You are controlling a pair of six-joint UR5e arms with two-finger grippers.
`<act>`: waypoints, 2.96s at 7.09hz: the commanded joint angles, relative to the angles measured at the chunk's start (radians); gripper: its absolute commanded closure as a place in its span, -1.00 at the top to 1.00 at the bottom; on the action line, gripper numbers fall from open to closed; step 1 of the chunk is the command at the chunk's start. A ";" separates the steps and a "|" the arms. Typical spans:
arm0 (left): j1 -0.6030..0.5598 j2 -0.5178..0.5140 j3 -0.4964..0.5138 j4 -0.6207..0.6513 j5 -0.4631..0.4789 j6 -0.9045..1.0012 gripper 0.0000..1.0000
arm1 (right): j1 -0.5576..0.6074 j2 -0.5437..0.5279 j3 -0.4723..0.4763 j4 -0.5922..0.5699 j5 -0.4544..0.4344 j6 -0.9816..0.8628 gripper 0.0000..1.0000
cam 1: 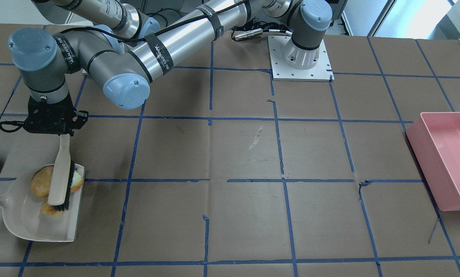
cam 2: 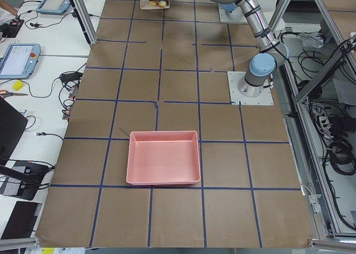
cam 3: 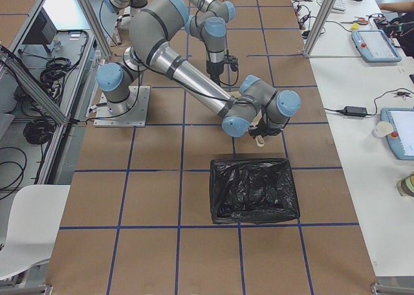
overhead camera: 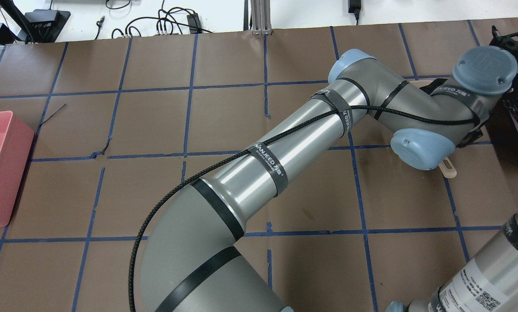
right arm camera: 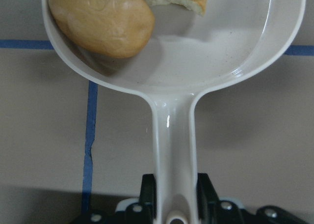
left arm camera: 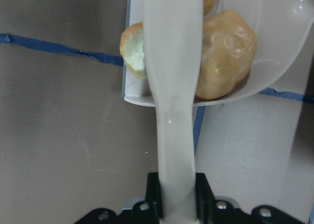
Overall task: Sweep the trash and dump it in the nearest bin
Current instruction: 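Push the bread pieces fully into the dustpan with the brush, then lift the dustpan toward the black bin with right gripper while left withdraws the brush, then tip the dustpan over the black bin with the right gripper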
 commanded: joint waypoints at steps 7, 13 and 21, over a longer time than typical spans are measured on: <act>0.387 0.776 -0.971 -0.078 0.018 0.496 -1.00 | -0.214 -0.043 -0.139 0.402 0.434 0.018 -1.00; 0.333 0.921 -1.381 0.327 0.019 0.397 -1.00 | -0.621 -0.100 -0.231 0.425 0.312 0.171 -1.00; 0.247 0.897 -1.509 0.490 0.018 0.323 -1.00 | -0.489 -0.015 -0.328 -0.049 -0.139 0.086 -1.00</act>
